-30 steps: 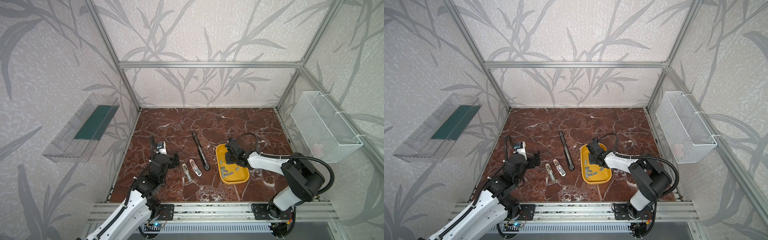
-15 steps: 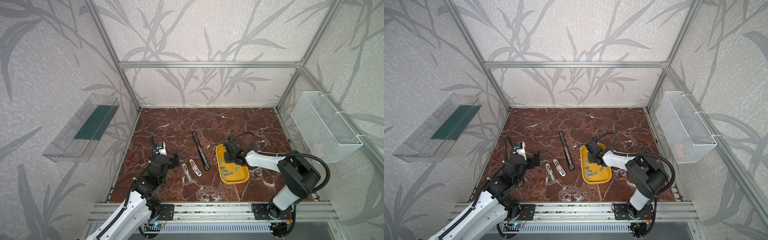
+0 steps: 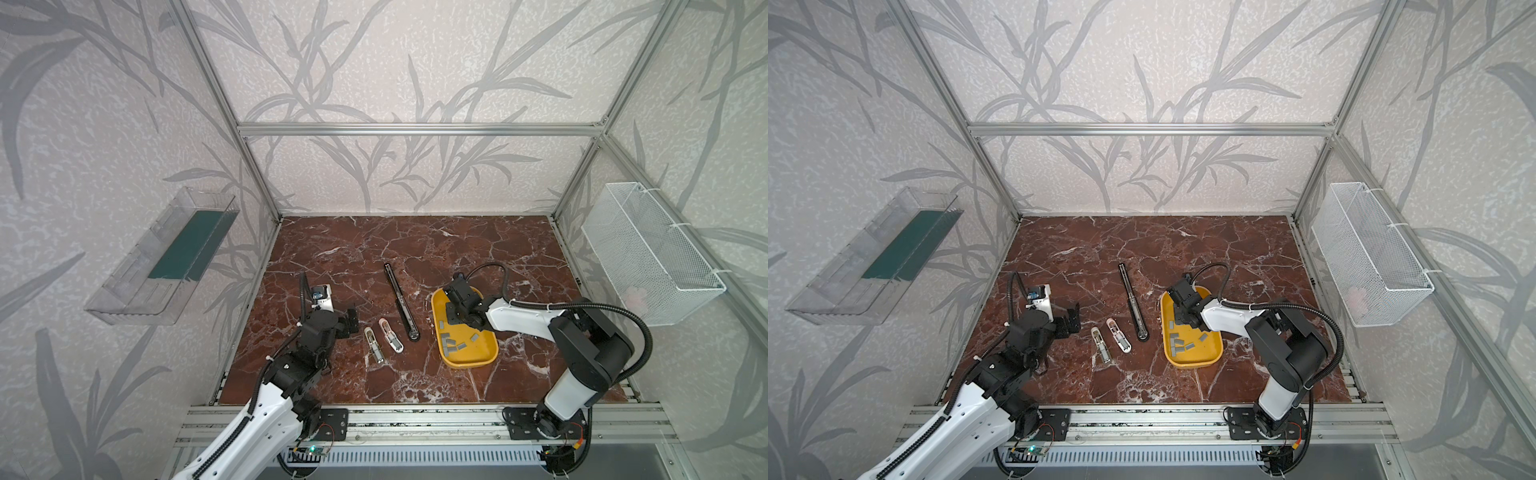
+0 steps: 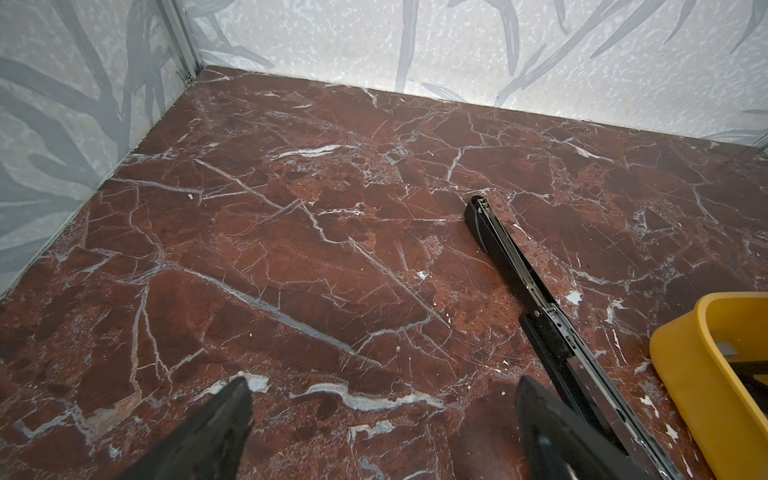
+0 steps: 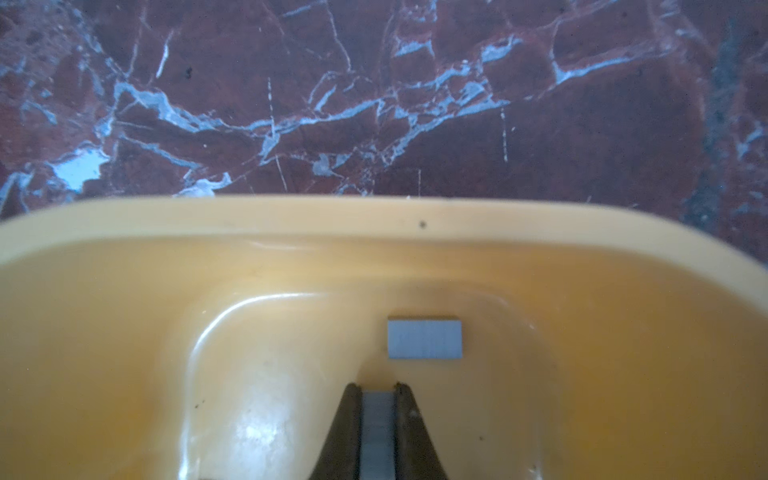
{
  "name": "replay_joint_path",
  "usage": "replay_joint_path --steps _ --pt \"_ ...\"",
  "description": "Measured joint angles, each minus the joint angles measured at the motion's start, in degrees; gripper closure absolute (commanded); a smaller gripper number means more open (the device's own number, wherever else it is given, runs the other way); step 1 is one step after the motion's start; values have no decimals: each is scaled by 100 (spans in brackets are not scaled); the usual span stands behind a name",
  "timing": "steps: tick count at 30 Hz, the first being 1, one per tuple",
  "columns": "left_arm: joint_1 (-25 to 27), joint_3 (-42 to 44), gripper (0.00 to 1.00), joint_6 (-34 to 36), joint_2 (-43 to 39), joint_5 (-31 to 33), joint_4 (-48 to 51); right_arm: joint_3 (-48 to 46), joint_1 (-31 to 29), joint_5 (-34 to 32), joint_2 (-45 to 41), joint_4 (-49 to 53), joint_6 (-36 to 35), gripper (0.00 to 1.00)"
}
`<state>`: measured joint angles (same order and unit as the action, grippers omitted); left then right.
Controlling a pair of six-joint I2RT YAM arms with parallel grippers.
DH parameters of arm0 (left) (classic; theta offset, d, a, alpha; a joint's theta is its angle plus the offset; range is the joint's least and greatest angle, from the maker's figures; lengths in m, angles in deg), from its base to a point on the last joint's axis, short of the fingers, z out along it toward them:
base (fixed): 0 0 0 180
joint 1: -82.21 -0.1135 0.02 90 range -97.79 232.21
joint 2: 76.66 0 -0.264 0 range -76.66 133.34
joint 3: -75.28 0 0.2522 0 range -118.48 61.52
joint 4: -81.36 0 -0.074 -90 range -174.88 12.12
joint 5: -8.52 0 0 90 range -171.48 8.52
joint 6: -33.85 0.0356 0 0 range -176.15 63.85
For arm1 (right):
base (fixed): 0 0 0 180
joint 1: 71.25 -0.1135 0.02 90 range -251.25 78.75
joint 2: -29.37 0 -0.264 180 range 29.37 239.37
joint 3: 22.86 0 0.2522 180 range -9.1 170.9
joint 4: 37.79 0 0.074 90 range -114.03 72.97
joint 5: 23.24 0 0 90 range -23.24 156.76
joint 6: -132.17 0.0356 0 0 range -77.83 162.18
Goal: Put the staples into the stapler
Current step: 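Lift the staple strip and carry it over the long black stapler's channel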
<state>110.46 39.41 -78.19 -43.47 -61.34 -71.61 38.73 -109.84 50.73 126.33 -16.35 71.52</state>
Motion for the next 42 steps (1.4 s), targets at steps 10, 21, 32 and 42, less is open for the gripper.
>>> replay_joint_path --steps 10,21,32,42 --pt "0 55 1 0 -44 -48 -9 0 -55 -4 -44 11 -2 94" --pt "0 85 1 -597 35 -380 260 -131 -557 -205 -1397 190 -72 94" --pt "-4 581 1 -1268 -389 -686 380 -153 -1447 -295 -1974 -573 -741 94" --pt "-15 584 1 -1333 -476 -673 374 -273 -1908 -214 -1497 -2087 -1633 100"
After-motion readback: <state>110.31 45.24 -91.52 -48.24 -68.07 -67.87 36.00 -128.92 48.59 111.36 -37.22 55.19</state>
